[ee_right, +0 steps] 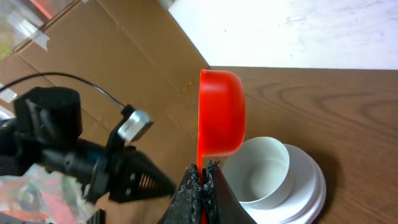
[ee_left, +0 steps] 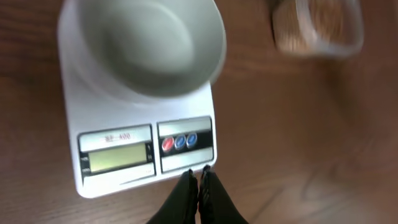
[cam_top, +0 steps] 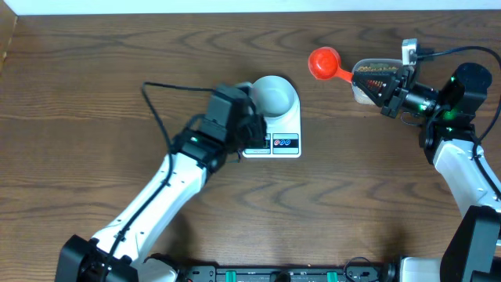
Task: Scoop item into bowl and weigh 50g on scale
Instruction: 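Carry the red scoop with the right gripper toward the soybean tub, then move the left gripper to the scale's front buttons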
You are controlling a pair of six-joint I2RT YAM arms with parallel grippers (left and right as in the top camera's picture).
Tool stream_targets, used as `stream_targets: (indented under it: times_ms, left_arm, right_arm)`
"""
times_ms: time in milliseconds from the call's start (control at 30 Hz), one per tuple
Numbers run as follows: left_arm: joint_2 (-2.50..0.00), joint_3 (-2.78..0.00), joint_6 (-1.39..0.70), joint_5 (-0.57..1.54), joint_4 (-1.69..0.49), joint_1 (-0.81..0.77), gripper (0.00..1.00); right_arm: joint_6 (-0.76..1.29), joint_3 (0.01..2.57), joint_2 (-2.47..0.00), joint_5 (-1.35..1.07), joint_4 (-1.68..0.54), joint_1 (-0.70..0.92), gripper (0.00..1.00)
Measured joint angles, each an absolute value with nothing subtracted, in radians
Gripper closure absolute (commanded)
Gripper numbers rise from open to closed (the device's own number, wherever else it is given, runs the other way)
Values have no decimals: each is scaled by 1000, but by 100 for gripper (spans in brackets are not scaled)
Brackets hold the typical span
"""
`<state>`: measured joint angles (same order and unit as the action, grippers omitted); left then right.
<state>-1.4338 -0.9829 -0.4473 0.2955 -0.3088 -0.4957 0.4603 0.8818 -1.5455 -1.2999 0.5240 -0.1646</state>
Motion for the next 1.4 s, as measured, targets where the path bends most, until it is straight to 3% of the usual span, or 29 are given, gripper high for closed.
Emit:
stream_targets:
  times_ms: [467, 1400]
  left_arm:
    - [-1441, -983, -313, 125, -360, -643, 93]
    - [-1730, -1017, -213, 102, -250, -650, 93]
  right_arm:
    - [399, 882, -1546, -1275, 521, -165, 99]
    - [395, 882, -1546, -1261, 483, -165, 99]
